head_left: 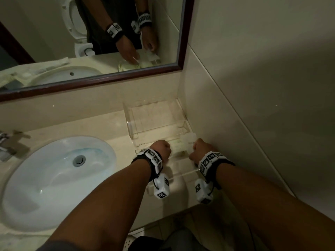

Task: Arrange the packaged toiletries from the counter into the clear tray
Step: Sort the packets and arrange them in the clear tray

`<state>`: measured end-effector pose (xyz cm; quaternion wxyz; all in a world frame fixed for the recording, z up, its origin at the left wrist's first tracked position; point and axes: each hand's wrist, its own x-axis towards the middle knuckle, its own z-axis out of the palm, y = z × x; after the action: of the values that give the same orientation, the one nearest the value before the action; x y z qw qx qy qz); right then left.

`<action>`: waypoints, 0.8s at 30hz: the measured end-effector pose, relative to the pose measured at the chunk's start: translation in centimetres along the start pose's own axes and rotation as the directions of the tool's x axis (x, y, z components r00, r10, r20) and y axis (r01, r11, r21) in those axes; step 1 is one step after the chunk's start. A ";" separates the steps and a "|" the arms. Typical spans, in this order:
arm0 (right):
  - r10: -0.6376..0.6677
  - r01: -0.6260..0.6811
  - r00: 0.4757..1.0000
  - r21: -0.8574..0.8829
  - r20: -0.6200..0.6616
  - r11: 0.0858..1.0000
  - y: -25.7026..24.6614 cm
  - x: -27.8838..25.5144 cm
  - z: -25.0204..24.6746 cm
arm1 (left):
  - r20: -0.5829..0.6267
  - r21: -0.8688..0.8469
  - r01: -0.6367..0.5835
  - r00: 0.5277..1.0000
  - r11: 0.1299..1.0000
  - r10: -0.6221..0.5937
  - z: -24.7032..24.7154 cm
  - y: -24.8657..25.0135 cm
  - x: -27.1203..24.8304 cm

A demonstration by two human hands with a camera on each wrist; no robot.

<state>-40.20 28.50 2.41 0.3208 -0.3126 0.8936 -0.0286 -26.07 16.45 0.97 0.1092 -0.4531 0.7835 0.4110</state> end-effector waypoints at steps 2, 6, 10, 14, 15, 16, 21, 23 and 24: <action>-0.015 0.015 1.000 -0.030 0.002 0.999 -0.1 0.3 0.6 | 0.004 0.038 0.006 1.000 0.999 -0.006 0.0 -0.9 0.1; -0.051 0.050 0.999 -0.079 -0.019 0.996 -0.4 1.2 1.5 | 0.041 0.178 -0.007 0.999 0.984 -0.001 0.4 -1.8 0.0; -0.068 0.063 0.997 -0.139 -0.036 0.988 -0.5 2.3 1.9 | 0.005 0.257 -0.018 1.000 0.966 0.018 0.9 -1.7 0.0; -0.115 0.104 0.993 -0.263 -0.028 0.959 -0.7 2.7 2.1 | -0.046 0.189 -0.022 0.998 0.982 0.032 1.2 -2.3 0.7; -0.138 0.122 0.990 -0.295 -0.033 0.948 -0.7 2.8 2.2 | -0.046 0.203 -0.037 0.998 0.979 0.048 1.3 -2.5 0.8; -0.157 0.137 0.987 -0.329 -0.035 0.934 -0.8 2.7 2.3 | -0.035 0.232 -0.061 0.997 0.971 0.071 1.3 -2.6 0.9; -0.205 0.167 0.978 -0.441 -0.038 0.882 -0.6 2.5 2.9 | 0.068 0.414 -0.181 0.983 0.892 0.168 1.3 -2.6 0.9; -0.215 0.172 0.976 -0.463 -0.041 0.870 -0.6 2.5 2.9 | 0.089 0.443 -0.189 0.982 0.876 0.167 1.3 -2.4 0.9; -0.214 0.174 0.976 -0.475 -0.031 0.862 -0.7 2.4 2.7 | 0.107 0.449 -0.184 0.983 0.874 0.152 1.4 -2.4 1.0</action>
<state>-39.68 26.97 -0.93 0.1936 -0.4680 0.8502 0.1436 -25.00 16.24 -1.81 0.2034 -0.3306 0.8903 0.2383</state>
